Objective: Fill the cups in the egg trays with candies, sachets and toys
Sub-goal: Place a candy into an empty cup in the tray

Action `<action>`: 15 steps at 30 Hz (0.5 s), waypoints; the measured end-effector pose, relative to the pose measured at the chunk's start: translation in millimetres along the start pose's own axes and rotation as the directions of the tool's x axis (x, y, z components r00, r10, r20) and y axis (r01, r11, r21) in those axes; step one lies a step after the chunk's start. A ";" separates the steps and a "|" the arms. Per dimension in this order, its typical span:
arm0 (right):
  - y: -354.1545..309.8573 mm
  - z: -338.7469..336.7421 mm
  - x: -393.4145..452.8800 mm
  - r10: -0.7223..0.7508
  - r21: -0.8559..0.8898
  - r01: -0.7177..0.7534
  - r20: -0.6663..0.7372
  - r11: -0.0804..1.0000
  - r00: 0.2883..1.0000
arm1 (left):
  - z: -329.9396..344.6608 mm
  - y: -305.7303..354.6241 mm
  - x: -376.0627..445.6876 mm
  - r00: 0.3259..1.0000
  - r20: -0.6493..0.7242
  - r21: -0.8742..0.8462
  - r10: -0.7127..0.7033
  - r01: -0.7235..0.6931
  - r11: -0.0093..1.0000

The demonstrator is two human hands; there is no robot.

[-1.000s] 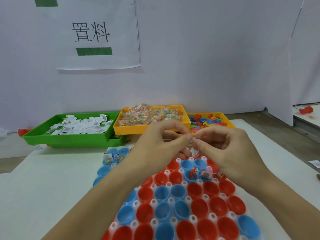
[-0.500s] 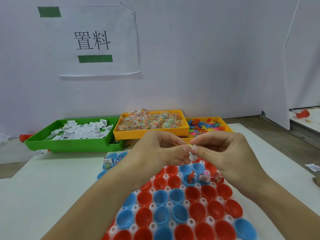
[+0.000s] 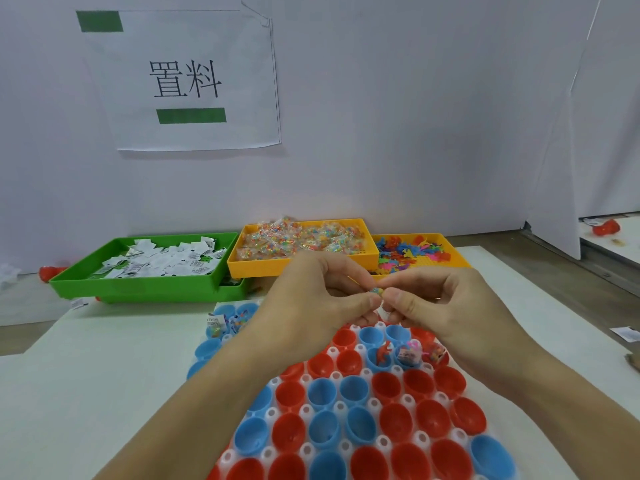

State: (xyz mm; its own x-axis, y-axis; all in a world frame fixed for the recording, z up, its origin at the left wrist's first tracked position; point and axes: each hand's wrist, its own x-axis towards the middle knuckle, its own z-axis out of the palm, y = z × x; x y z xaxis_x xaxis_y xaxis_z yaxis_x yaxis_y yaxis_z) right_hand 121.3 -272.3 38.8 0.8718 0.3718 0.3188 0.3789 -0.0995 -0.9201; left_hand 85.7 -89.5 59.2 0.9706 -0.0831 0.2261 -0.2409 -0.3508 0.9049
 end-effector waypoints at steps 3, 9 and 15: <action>0.2 -4.0 0.8 0.009 -0.018 -0.009 0.008 1.000 1.000 | 1.0 -2.8 0.5 1.000 0.011 0.034 0.010 -0.011 0.999; -0.8 -8.3 0.6 0.022 -0.026 -0.021 0.040 0.999 0.999 | 0.2 -6.6 1.7 1.000 0.009 0.024 0.028 -0.028 0.999; 0.6 -5.7 1.5 -0.004 -0.098 0.005 0.009 0.995 1.000 | -0.5 -9.9 2.5 0.998 0.054 0.049 0.012 -0.014 0.999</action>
State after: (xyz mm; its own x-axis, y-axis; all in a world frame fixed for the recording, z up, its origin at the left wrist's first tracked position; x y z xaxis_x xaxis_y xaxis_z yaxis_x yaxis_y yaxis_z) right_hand 124.6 -277.1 40.0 0.8674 0.3808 0.3202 0.4115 -0.1874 -0.8919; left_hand 90.5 -85.7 51.0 0.9665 -0.1376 0.2168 -0.2543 -0.3953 0.8826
